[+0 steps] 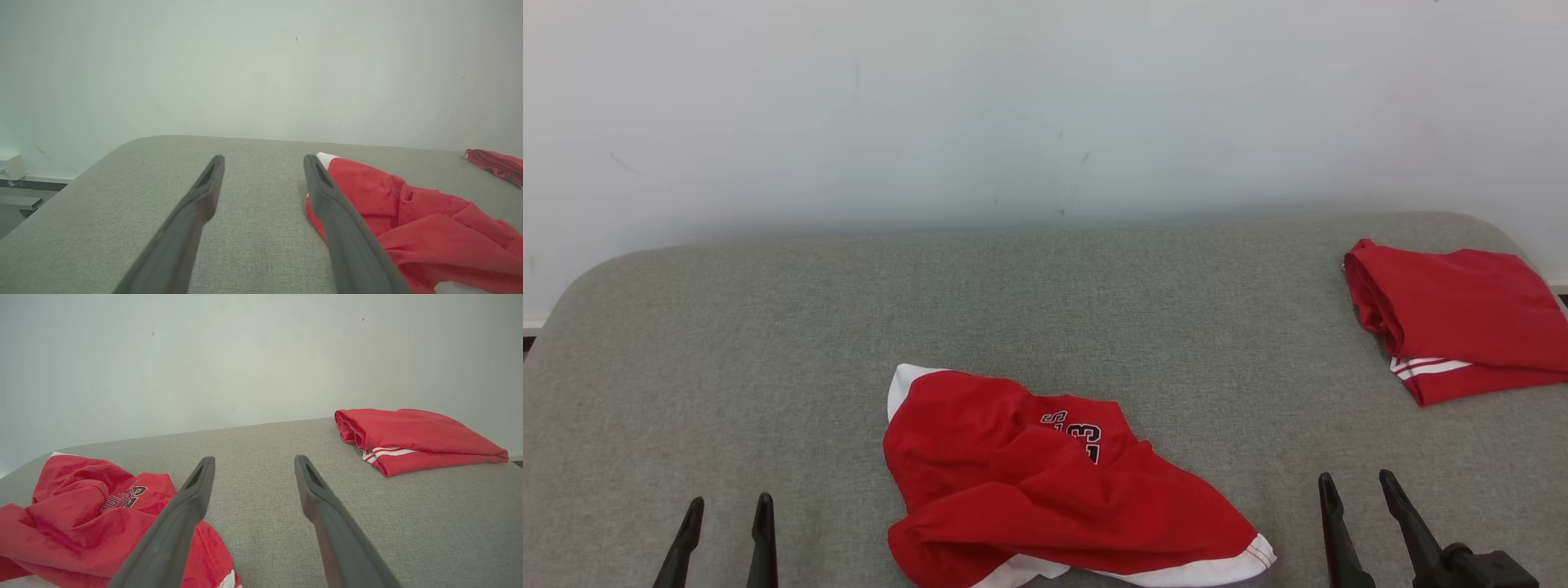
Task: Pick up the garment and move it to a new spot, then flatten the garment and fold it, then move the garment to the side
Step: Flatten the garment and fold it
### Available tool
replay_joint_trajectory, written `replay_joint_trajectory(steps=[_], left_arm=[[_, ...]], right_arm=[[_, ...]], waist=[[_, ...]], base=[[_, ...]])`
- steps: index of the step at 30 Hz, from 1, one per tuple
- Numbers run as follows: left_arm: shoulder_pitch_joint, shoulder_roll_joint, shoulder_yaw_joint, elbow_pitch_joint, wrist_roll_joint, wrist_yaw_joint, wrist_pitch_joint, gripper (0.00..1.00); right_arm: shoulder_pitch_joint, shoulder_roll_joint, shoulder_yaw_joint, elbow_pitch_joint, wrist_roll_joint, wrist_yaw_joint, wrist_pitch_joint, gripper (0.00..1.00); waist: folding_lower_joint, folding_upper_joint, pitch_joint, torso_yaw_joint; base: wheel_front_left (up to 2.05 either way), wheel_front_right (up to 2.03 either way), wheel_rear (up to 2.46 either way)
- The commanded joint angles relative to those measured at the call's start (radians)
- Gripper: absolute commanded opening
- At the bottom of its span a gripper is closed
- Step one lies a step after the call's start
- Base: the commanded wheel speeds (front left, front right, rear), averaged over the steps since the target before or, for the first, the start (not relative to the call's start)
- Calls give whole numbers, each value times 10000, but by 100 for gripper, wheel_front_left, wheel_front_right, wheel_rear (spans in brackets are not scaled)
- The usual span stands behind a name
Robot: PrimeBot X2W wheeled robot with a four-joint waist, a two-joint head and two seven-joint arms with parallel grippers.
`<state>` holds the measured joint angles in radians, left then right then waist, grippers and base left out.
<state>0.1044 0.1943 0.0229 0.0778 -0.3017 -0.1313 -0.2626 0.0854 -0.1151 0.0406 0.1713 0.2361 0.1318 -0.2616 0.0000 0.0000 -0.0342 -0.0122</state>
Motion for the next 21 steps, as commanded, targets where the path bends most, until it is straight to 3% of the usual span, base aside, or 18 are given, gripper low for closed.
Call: replay_joint_trajectory(steps=[1, 8, 15, 21], left_arm=[[188, 27, -38, 33, 47, 17, -29, 100], [216, -84, -174, 159, 68, 17, -29, 100], [368, 44, -942, 455, -245, 17, -29, 100], [291, 422, -2583, 1256, -723, 17, -27, 100]], right_arm=[[76, -79, 16, -11, -7, -27, -44, 100], [71, -121, 89, 67, 23, -27, -44, 100], [-74, -223, 229, 614, 183, -27, -30, 100], [-204, -346, 423, 1394, 305, -27, 92, 100]], waist=[[0, 0, -6, 7], [0, 0, -16, 75], [0, 0, 65, 130], [0, 0, 213, 163]], base=[[0, 0, 0], [0, 0, 0], [0, 0, 0], [0, 0, 0]])
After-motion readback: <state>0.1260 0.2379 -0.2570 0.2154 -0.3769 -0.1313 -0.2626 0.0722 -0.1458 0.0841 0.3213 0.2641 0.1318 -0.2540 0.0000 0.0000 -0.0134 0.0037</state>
